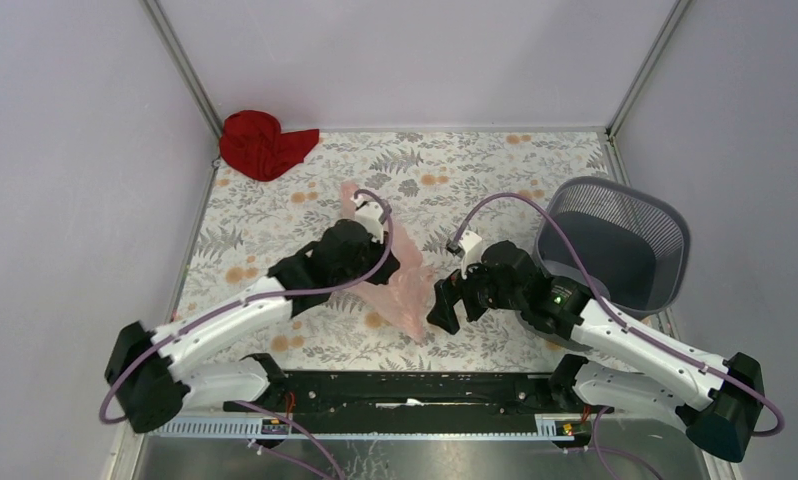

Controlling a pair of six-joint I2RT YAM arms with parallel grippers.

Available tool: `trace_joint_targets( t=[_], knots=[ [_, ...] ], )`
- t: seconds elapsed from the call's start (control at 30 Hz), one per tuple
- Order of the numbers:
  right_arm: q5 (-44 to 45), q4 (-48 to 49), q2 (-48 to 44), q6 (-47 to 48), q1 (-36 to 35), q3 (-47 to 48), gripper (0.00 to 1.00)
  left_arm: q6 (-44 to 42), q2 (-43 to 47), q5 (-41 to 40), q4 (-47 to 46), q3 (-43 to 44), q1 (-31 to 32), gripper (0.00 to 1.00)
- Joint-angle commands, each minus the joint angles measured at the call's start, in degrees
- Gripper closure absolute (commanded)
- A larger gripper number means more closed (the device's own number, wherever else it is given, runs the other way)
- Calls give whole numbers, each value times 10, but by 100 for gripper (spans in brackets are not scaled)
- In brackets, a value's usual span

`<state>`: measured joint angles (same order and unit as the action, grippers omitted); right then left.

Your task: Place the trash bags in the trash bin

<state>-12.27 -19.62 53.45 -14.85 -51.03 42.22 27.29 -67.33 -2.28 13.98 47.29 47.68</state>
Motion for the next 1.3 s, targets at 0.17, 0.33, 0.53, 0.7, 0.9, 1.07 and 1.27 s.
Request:
trace_joint_targets(
  t=[0.17,0.33,0.53,0.7,0.9,1.07,1.27],
  knots=[
    [-82,71,54,54,-4,99,5,-111,204,87,28,-7,0,100],
    [-131,98,34,79,-3,123,4,-130,256,114,47,1,0,100],
    [-173,142,39,52,-3,142,30,-104,262,84,58,14,0,100],
    [-173,125,34,53,-4,161,31,-94,261,79,66,18,0,100],
    [-133,107,44,60,-4,183,6,-88,263,84,67,24,0,100],
    [-148,125,77,60,-4,183,23,-81,259,97,67,29,0,100],
    [-152,152,107,61,-4,187,32,-72,262,97,66,30,0,100]
  ],
)
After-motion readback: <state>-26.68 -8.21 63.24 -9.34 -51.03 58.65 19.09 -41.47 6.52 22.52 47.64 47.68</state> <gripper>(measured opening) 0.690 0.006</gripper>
